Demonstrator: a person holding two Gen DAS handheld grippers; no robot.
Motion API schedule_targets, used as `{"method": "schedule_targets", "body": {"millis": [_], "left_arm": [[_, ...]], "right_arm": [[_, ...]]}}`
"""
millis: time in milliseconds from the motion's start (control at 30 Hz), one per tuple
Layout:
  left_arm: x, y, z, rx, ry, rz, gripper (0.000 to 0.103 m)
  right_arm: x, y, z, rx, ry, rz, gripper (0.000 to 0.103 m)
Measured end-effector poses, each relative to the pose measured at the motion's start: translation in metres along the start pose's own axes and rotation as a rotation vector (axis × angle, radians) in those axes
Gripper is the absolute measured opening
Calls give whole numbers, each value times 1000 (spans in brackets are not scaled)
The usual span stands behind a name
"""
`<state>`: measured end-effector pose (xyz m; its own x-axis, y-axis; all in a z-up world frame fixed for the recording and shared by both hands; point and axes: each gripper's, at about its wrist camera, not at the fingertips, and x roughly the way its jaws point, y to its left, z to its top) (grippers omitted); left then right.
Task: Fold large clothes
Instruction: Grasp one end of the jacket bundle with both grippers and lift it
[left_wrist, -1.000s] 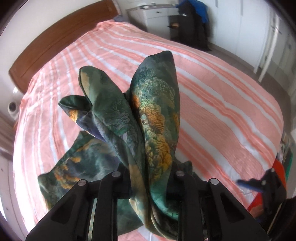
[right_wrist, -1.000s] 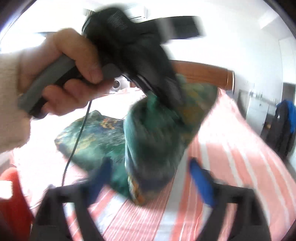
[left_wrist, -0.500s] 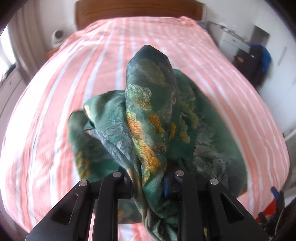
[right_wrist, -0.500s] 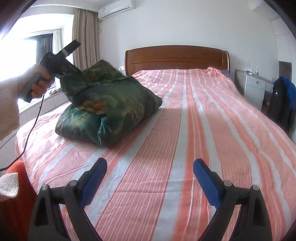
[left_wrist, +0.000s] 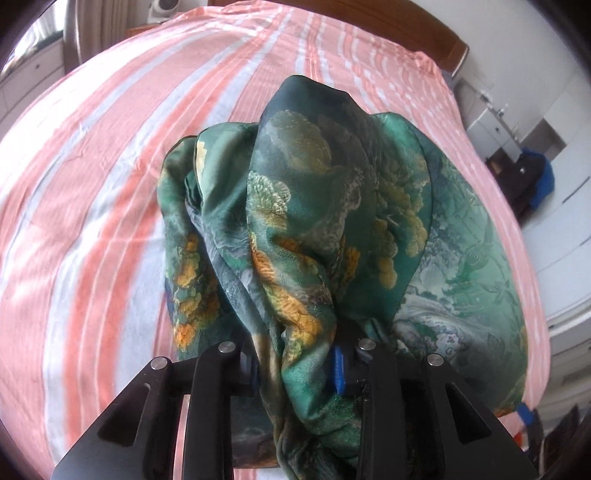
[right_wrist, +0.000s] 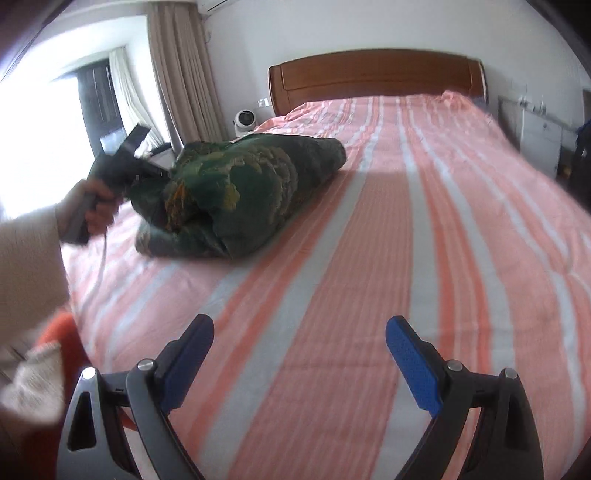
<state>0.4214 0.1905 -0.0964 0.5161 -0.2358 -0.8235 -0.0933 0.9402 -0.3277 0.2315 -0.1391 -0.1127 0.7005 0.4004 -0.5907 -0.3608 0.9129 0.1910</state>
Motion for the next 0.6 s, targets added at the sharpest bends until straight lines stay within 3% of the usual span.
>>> {"method": "schedule_targets", "body": {"millis": [100, 167, 233, 300, 400, 433, 500, 600], "left_arm": [[2, 7, -1, -7, -10, -41, 29], [3, 12, -1, -19, -18, -70, 29], [3, 16, -1, -28, -24, -91, 29], [-2, 26, -8, -31, -32, -111, 29], [-6, 37, -18, -25, -37, -120, 29], [-4, 40, -20, -26, -39, -120, 29], [-4, 45, -26, -39, -44, -121, 29], [-2, 51, -31, -55, -52, -144, 31]], "right_arm": [[23, -15, 44, 154, 2, 88, 94], [55, -25, 83, 281, 60, 160, 94], [84, -20, 112, 326, 91, 208, 93], [120, 0, 136, 276, 129, 192, 93], [173, 48, 142, 129, 264, 156, 93], [186, 66, 140, 55, 302, 84, 98], [198, 89, 136, -57, 311, -21, 102], [201, 94, 127, -89, 290, -80, 103]]}}
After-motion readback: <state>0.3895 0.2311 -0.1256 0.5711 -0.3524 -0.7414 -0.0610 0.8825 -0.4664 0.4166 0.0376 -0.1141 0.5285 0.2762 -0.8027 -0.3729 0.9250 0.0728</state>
